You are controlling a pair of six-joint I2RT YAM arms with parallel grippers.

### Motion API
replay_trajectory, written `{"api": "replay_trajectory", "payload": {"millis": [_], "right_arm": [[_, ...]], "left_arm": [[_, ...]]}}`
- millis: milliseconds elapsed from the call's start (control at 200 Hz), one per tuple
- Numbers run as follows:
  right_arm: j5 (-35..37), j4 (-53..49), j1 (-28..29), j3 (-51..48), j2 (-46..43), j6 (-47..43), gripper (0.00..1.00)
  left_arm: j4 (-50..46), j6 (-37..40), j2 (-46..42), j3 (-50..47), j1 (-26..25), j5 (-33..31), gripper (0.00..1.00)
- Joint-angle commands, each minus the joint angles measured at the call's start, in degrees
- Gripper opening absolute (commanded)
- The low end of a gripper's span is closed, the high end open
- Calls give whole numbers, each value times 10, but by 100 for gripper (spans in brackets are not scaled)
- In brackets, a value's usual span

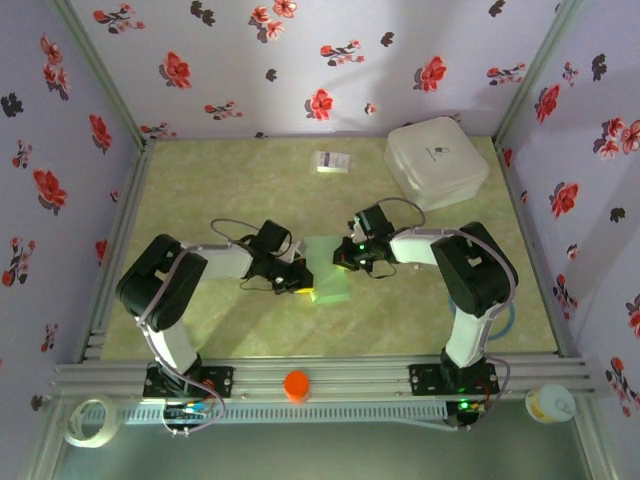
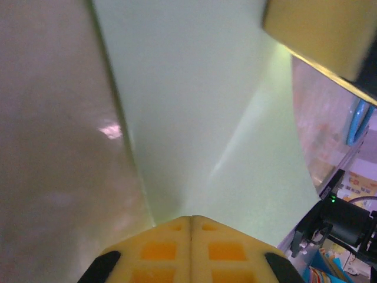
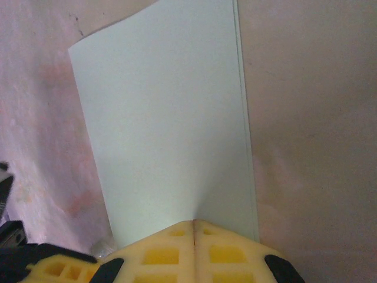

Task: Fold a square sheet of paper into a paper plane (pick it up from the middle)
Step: First fold the square sheet of paper in half at the center of the table.

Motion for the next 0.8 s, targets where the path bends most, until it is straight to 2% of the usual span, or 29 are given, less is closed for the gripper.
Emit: {"api": "replay_trajectory", "payload": {"millis": [0,115,390,795], "right_arm": [[63,-78,3,-26,27,3,0],[63,-79,3,-25,27,3,0],[62,-78,4,-26,27,2,0],[63,-73,3,-31,31,4,0]], "left_arm": [[0,-35,-28,18,-9,2,4],[46,-70,-14,14,-16,23,4],[71,-65,31,-15,-20,20,3],[15,-6,3,-63,-22,5,4]]}}
